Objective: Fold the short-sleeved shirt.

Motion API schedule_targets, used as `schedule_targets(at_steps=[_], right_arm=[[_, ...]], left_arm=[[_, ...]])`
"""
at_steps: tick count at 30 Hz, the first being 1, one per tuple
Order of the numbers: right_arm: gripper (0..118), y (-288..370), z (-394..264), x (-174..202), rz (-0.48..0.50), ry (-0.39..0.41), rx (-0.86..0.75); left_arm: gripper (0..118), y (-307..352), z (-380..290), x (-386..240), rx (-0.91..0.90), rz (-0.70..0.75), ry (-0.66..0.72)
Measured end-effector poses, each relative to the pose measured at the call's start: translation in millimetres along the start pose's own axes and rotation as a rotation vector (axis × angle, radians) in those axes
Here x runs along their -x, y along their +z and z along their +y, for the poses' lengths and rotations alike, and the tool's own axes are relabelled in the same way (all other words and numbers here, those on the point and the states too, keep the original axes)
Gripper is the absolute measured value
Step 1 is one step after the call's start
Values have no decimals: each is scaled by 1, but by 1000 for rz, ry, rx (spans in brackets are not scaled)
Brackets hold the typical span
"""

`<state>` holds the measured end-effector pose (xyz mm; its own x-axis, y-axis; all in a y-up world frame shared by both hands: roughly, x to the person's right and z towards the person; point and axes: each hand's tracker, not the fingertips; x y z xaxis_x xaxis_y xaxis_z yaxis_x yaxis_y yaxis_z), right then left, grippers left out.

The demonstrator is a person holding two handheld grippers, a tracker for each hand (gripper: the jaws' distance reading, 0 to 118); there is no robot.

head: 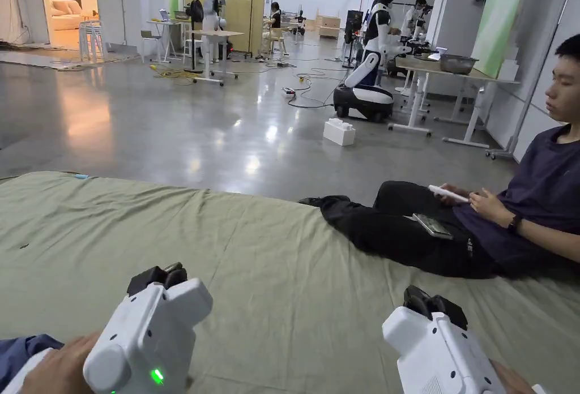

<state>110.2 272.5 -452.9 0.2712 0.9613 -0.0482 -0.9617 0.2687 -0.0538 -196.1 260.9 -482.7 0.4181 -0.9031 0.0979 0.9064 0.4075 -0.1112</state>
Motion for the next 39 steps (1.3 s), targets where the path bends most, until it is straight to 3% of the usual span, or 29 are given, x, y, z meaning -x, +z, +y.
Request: schedule_targets(at_steps=[3,4,6,8,10,12,13,15,18,24,27,35,39], right_arm=[[2,2,-6,-6,-6,-90,7],[2,3,-6,-9,-15,-166,18],[2,3,-12,-19,-5,-414,39],[2,2,-17,-28,-9,-712,78],[2,4,-21,-32,-41,-916,107],[2,5,-28,-26,-22,-1164,194],[2,8,-26,-28,-60,-1174,157],[2,10,-23,-21,-42,-1286,188],[2,14,-12,-20,-66,-1239,160],[2,15,-6,-20,-58,-1250,173],[2,13,-3,-19,-36,-1247,179],[2,6,9,-3,38,-1205,179],[2,-1,21,11,65,-1166,178]], left_arm=[[6,4,-3,5,-19,-8,56],[6,5,-3,10,-18,-11,170],[6,5,-4,22,-13,-37,431],[6,4,-6,35,-11,-77,786],[6,5,-15,45,-44,-92,1071],[6,10,-17,46,-73,-65,1228],[6,12,-18,47,-85,-53,1275],[6,16,-16,47,-119,-34,1337],[6,18,-15,51,-111,-48,1343],[6,24,-23,53,-68,-64,1232],[6,23,-41,58,36,-128,1217],[7,27,-152,67,322,-291,1248],[11,23,-215,64,501,-294,1247]])
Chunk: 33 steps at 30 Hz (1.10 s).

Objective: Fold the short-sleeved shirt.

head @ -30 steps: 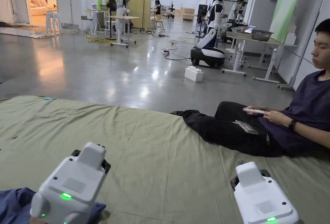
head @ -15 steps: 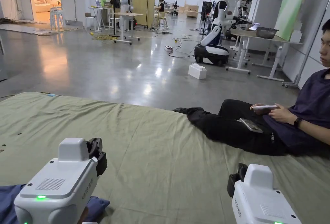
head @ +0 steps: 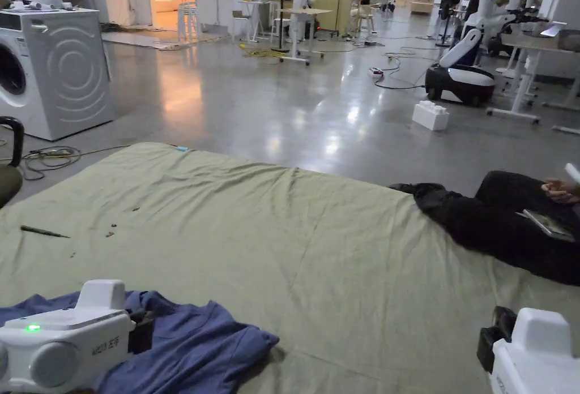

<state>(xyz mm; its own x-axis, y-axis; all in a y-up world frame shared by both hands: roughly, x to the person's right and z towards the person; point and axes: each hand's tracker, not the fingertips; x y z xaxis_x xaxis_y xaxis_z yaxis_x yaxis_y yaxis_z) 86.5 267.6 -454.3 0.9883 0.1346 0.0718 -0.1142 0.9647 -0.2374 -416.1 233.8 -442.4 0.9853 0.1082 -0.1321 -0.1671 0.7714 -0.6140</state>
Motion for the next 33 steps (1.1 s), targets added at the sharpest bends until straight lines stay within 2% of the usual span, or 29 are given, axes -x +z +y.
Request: schedule_targets(at_steps=[1,4,5,9,11,12,13,14,16,17,18,19,20,21,22,27,31,33], right_arm=[[2,-2,-2,4,15,-5,10],[2,-8,-5,15,26,-4,30],[2,-9,-7,19,29,-3,38],[2,-13,-20,36,69,9,101],[2,-12,-24,43,74,29,93],[2,-12,-27,46,77,30,100],[2,-12,-28,48,80,23,109],[2,-11,-31,51,81,14,123],[2,-9,-35,57,83,31,118],[2,-8,-37,59,88,40,120],[2,-8,-38,61,91,40,122],[2,-7,-39,63,95,38,124],[2,-6,-40,65,99,36,127],[2,-7,-41,66,100,37,130],[2,-7,-42,68,102,39,134],[2,-4,-43,66,100,40,136],[2,0,-40,57,86,49,120],[2,1,-37,52,75,44,110]], left_arm=[[27,-5,-4,12,33,18,-11],[101,-25,-18,42,105,70,-7],[109,-31,-23,50,131,74,0],[111,-62,-48,69,238,90,27],[108,-83,-65,74,320,140,49],[103,-93,-75,77,358,159,66],[89,-102,-84,77,393,167,93],[90,-108,-93,77,412,151,119],[88,-103,-97,68,287,194,75],[81,-104,-94,63,326,212,71],[67,-103,-92,59,322,220,54],[39,-102,-91,58,299,214,33],[16,-100,-91,56,259,217,3],[9,-101,-90,55,239,232,-20],[9,-105,-90,55,239,263,-57],[7,-105,-91,60,262,216,-57],[7,-78,-75,69,113,151,71],[7,-63,-59,66,64,146,83]])
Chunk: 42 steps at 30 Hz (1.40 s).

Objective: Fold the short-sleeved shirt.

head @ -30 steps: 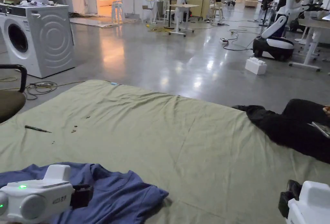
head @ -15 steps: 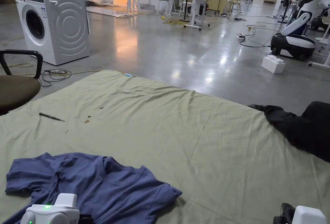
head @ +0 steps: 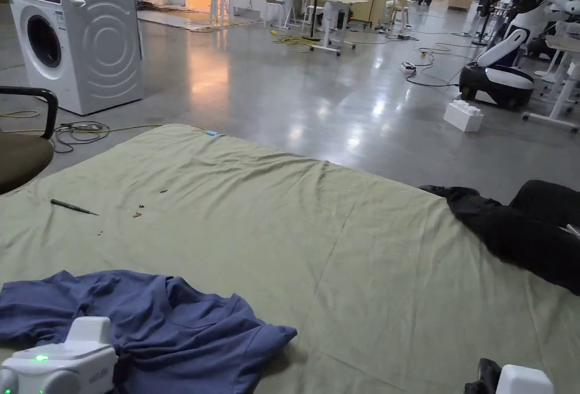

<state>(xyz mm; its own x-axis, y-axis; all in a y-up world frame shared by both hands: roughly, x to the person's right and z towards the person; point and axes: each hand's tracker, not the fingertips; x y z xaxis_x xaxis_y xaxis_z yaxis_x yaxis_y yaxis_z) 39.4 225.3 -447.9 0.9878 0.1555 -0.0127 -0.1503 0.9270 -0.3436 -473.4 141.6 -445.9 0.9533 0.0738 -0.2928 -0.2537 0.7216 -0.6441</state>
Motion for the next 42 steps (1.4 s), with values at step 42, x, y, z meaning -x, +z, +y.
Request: schedule_targets(at_steps=[42], right_arm=[[2,96,-18,-184,-327,-139,-78]], left_arm=[[7,151,-37,-472,-86,-872,-527]])
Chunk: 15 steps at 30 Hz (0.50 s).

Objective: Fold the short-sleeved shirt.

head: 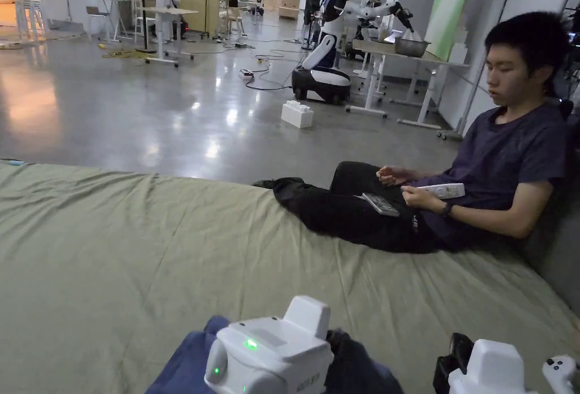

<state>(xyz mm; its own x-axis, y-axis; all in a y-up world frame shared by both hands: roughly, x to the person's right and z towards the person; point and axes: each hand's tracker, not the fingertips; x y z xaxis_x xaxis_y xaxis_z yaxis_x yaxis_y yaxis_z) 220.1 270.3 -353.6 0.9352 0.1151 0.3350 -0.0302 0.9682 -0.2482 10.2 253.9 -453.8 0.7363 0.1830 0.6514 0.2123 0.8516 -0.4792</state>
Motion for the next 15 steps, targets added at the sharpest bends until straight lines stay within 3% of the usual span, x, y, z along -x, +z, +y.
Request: schedule_targets(at_steps=[3,5,7,9,15], right_arm=[[2,-3,-5,0,2,5,19],[2,-5,-7,2,6,5,28],[2,-6,-8,6,13,5,33],[2,-6,-7,9,24,9,33],[2,-3,6,21,60,16,4]], left_arm=[[21,-7,-31,-12,93,-26,-47],[55,-6,-45,-15,93,-10,-69],[81,-3,-49,-12,91,4,-55],[88,8,-45,-3,45,25,-6],[88,69,-23,45,-217,181,94]])
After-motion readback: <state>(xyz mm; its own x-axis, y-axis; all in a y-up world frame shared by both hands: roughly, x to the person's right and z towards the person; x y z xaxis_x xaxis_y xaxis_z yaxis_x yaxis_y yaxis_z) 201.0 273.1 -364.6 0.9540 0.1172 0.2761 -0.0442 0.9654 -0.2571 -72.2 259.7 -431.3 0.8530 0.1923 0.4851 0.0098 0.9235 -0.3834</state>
